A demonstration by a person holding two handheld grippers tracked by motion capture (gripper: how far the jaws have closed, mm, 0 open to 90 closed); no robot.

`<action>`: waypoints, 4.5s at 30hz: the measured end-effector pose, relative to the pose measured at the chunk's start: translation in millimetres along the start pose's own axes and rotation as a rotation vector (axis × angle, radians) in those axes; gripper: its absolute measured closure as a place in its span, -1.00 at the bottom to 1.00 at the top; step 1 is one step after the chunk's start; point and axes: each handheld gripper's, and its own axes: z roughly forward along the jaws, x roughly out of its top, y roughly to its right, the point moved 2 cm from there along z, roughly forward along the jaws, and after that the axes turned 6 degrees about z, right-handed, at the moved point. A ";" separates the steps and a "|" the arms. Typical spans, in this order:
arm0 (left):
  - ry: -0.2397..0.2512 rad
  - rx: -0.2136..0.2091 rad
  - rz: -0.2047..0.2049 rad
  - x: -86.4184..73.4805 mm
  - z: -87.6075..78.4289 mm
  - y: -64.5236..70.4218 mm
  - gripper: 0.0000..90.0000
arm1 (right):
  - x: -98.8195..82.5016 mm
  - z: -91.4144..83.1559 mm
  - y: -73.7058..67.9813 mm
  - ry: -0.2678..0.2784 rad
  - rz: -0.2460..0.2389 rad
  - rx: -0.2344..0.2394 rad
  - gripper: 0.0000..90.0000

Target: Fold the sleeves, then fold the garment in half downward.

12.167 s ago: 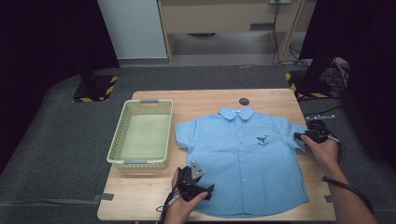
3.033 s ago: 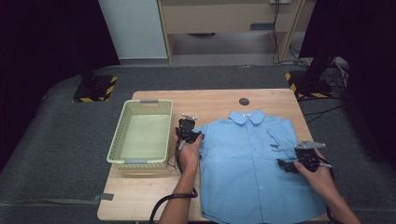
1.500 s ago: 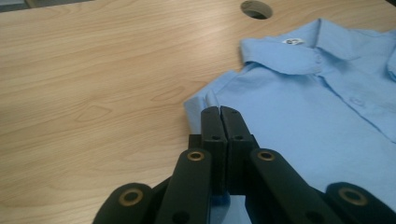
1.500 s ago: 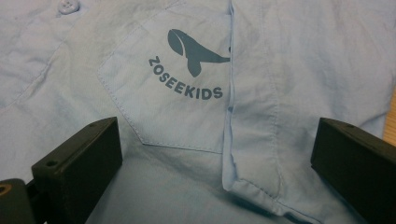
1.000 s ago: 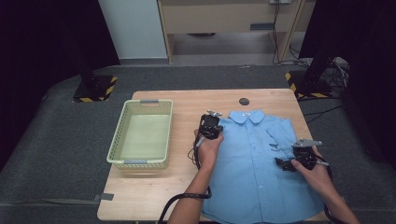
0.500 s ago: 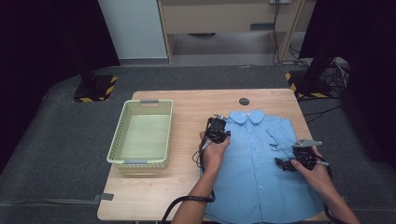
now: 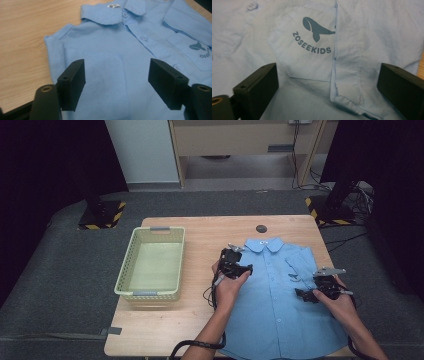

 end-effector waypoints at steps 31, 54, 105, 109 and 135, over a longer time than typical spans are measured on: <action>-0.101 0.041 0.028 8.5 20.7 -29.9 -0.81 | 93.6 9.3 38.5 -0.040 0.033 -0.093 -0.65; -0.124 0.081 -0.044 15.4 37.0 -66.1 -0.74 | 104.8 42.5 66.3 -0.069 0.085 -0.129 -0.60; -0.104 0.116 -0.031 2.5 43.8 -68.6 -0.60 | 101.5 68.6 74.1 -0.069 0.085 -0.128 0.33; -0.112 0.119 -0.019 4.2 52.9 -68.8 -0.59 | 101.6 68.4 73.2 -0.072 0.086 -0.130 0.37; -0.119 0.088 0.062 4.8 64.2 -44.5 0.66 | 98.6 65.2 61.1 -0.084 0.077 -0.076 0.92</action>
